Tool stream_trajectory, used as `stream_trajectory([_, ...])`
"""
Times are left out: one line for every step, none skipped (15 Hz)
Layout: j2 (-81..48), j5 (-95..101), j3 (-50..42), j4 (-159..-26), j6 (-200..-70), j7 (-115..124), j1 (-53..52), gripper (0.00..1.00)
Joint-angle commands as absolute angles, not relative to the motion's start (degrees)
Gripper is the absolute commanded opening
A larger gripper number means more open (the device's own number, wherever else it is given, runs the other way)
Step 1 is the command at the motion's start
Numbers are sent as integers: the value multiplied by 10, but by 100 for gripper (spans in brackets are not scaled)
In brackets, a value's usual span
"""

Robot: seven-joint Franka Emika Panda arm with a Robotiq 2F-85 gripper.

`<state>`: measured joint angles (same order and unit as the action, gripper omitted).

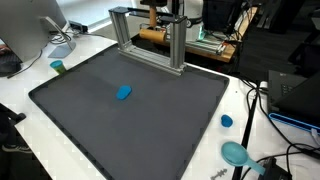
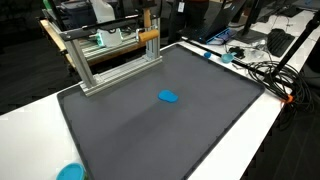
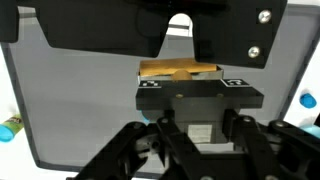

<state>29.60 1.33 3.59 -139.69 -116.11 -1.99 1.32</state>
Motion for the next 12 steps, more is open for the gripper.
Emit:
stream_trajectory([319,34,41,-1404,-1134,5,5,21])
stream_trajectory([320,34,40,-1406,-1130,8,4,21])
stream_trajectory([321,31,37,-1408,-1127,15,7,21])
stream_trajectory([323,28,34,-1412,-1128,21,9,21])
stream_trajectory([325,23,29,-1418,-1132,24,10,21])
stream_trajectory([326,22,25,-1424,-1134,30,12,21])
stream_trajectory([327,21,21,-1430,-1136,33,15,21])
stream_trajectory([327,19,16,-1435,-1137,34,17,21])
stream_trajectory([327,17,13,-1440,-1137,37,18,21])
stream_trajectory([333,11,8,-1446,-1130,34,17,21])
stream_trajectory([339,6,4,-1452,-1129,28,15,21])
stream_trajectory([346,4,3,-1458,-1130,26,13,21])
